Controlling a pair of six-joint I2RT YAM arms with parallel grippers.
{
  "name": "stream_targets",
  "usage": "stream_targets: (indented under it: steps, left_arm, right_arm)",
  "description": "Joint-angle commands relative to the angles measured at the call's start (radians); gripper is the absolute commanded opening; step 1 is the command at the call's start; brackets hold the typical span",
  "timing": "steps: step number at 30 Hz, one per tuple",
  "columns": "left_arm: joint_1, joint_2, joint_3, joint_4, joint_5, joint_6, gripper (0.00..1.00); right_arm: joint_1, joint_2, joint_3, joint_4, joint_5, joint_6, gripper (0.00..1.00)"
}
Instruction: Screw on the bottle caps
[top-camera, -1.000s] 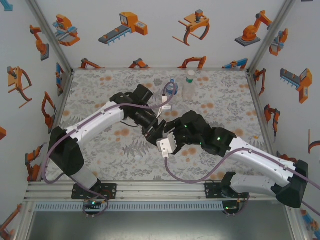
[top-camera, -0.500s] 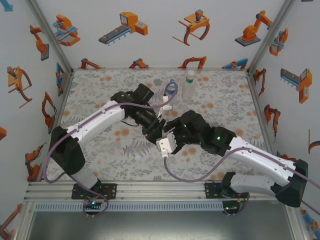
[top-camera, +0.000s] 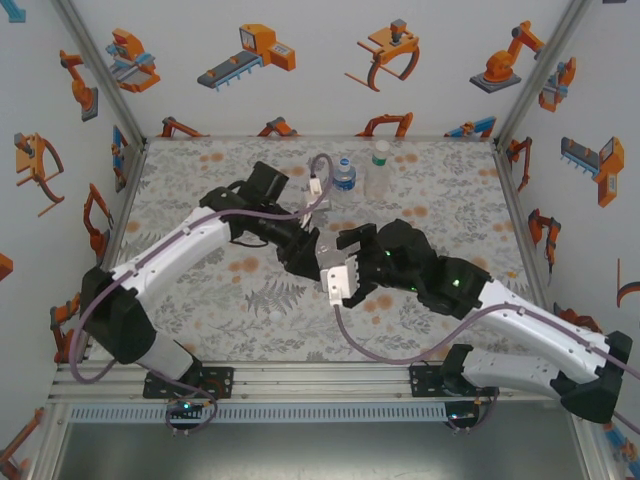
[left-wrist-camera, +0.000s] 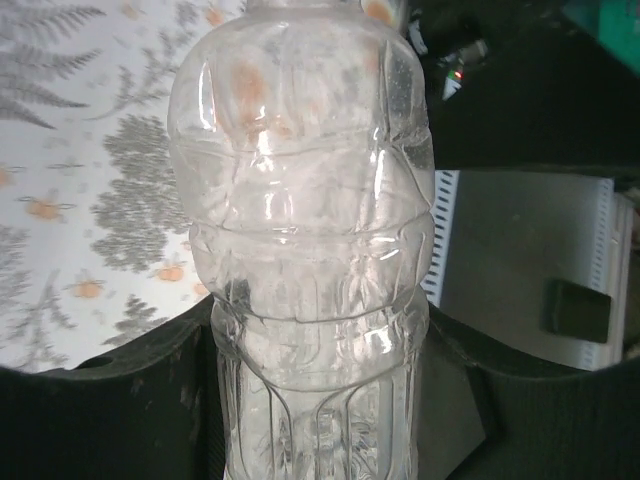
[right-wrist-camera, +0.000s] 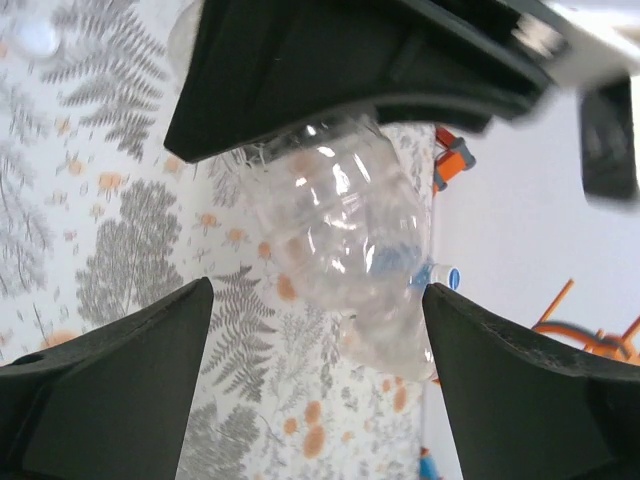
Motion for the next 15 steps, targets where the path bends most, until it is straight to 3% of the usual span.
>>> stream_targets:
  steps: [1,7,15]
  left_arm:
    - [0.036,-0.101,-0.086,0.251,-0.001,-0.078,0.20]
    - [0.052,-0.247,-0.214,0.541,0.009,-0.171,0.20]
    - [0.049,-0.378,-0.327,0.905,0.078,-0.334,0.20]
  right_arm:
    - [0.006,-0.049,-0.015,0.176,0.077,0.291,0.77]
    - [-0.001,-0.074,-0.066,0.481,0.152,0.793,0.80]
    - [-0.047,-0.009,-0.048,0.789,0.063,1.290,0.83]
